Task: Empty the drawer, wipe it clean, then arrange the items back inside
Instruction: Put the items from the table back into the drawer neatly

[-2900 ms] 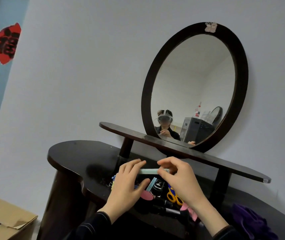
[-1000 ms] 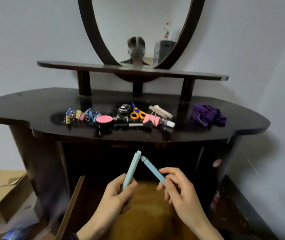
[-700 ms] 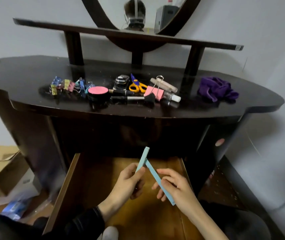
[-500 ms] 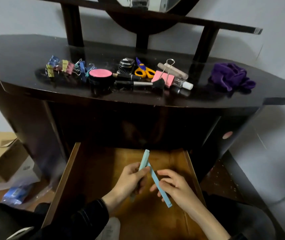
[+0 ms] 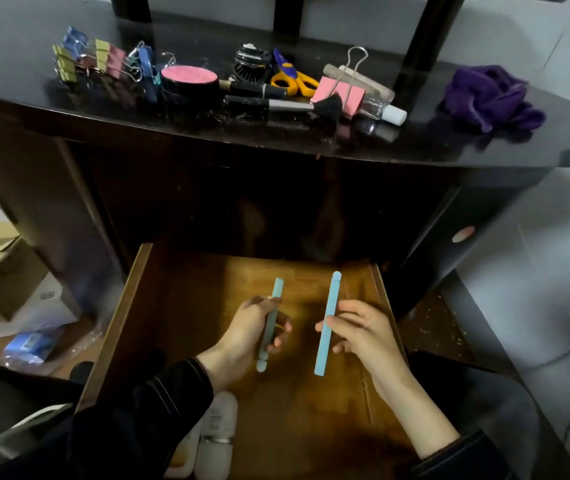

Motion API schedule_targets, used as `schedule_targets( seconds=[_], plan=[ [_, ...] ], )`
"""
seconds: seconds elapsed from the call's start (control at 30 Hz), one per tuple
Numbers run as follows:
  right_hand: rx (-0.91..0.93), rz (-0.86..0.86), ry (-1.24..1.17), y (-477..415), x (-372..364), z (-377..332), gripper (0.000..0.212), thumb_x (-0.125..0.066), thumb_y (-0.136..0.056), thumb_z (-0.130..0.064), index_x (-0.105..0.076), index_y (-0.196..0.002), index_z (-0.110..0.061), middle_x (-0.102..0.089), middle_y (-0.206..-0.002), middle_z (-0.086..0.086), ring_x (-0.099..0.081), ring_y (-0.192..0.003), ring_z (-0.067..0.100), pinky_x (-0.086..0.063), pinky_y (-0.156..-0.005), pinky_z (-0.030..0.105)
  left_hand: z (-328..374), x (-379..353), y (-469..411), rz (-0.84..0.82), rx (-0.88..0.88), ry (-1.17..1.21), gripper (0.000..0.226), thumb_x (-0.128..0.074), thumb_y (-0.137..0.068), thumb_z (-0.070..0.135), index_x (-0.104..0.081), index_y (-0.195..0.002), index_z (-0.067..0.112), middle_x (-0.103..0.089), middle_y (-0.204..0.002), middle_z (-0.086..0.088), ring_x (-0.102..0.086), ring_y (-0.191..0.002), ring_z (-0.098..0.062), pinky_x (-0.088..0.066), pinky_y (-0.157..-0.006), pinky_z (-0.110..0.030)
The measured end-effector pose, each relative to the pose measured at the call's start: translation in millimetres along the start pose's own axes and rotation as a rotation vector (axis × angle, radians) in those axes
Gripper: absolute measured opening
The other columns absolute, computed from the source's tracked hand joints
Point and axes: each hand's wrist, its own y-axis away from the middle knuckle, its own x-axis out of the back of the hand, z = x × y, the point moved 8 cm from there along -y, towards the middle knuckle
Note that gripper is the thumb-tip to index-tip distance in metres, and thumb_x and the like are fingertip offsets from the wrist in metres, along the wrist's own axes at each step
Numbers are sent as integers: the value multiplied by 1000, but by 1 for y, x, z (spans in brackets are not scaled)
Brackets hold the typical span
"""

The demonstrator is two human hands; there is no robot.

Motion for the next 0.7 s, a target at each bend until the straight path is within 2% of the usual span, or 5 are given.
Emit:
schedule_targets(
  seconds=[0.13,0.23,0.4,0.5,0.7],
  plan=[
    [-29,5,16,1,0,4,41,-70,-93,-12,-56,-132,-11,-78,-94,1,-75,-88,13,-59,-65,27,0,-1,2,10,15,-56,22,-46,-106,21,-46,-120,5,-66,-79,-15,-49,-46,-20,-37,-39,-25],
    [-9,34,154,0,2,4,53,-73,-91,-13,-51,-139,-15,-72,-112,4,-74,-84,16,-61,-70,28,-2,-1,3,20,18,-92,23,-51,-104,21,-49,-119,4,-62,-86,-15,-50,-49,-20,-39,-40,-25],
    [49,-164,798,-8,-7,10,97,-67,-94,-8,-3,-157,-45,-57,-107,-5,-67,-81,12,-61,-76,28,-8,11,-1,82,61,-144,24,-57,-101,21,-54,-117,3,-58,-87,-15,-50,-52,-18,-37,-43,-27],
    [56,-290,1073,-13,-14,21,91,-67,-93,-7,-11,-152,-48,-55,-105,-2,-63,-78,11,-60,-68,28,-12,10,-4,73,82,-119,24,-59,-100,20,-55,-115,2,-57,-84,-14,-50,-52,-19,-36,-42,-28],
    [102,-457,1322,-16,-23,30,58,-68,-92,-8,-32,-133,-28,-59,-93,2,-66,-73,18,-62,-64,37,-16,3,-2,19,98,-146,25,-58,-100,21,-56,-115,1,-57,-83,-13,-50,-53,-18,-37,-41,-27]
  ],
)
